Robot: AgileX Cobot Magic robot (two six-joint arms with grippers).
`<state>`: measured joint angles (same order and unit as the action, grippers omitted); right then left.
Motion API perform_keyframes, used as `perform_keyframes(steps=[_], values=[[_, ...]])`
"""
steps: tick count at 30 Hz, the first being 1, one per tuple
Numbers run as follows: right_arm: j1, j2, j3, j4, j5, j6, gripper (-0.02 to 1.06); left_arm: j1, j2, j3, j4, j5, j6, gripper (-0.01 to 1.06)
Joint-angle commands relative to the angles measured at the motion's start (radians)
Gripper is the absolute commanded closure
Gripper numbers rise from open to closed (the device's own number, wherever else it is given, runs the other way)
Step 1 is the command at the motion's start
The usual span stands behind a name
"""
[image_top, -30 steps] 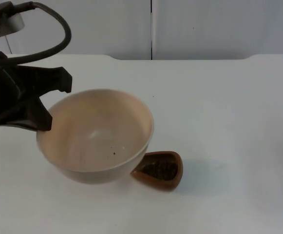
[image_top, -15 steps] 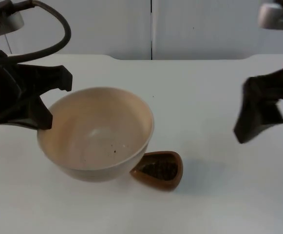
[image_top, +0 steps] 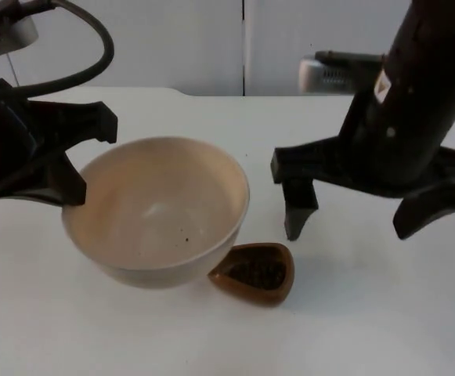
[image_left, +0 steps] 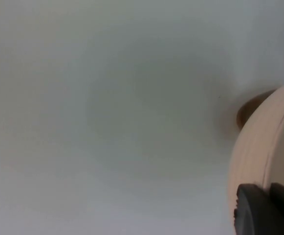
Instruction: Pick up the bowl with the left hand and pour the coffee beans from the cup into the bowl with the right hand.
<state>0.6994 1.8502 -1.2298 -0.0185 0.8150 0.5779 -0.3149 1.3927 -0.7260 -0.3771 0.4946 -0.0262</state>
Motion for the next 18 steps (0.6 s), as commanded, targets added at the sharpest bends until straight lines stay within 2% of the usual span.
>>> perform_keyframes(steps=[1, 7, 18], values=[[0.005, 0.021, -0.007, -0.041, 0.004, 0.046, 0.1, 0.002, -0.01, 0.003, -0.019, -0.013, -0.009, 1.05], [0.008, 0.07, -0.007, -0.11, -0.049, 0.128, 0.17, 0.002, -0.01, 0.003, -0.021, -0.013, -0.009, 1.05], [0.008, 0.141, -0.007, -0.104, -0.191, 0.159, 0.18, 0.002, -0.01, 0.003, -0.023, -0.013, -0.009, 1.05]])
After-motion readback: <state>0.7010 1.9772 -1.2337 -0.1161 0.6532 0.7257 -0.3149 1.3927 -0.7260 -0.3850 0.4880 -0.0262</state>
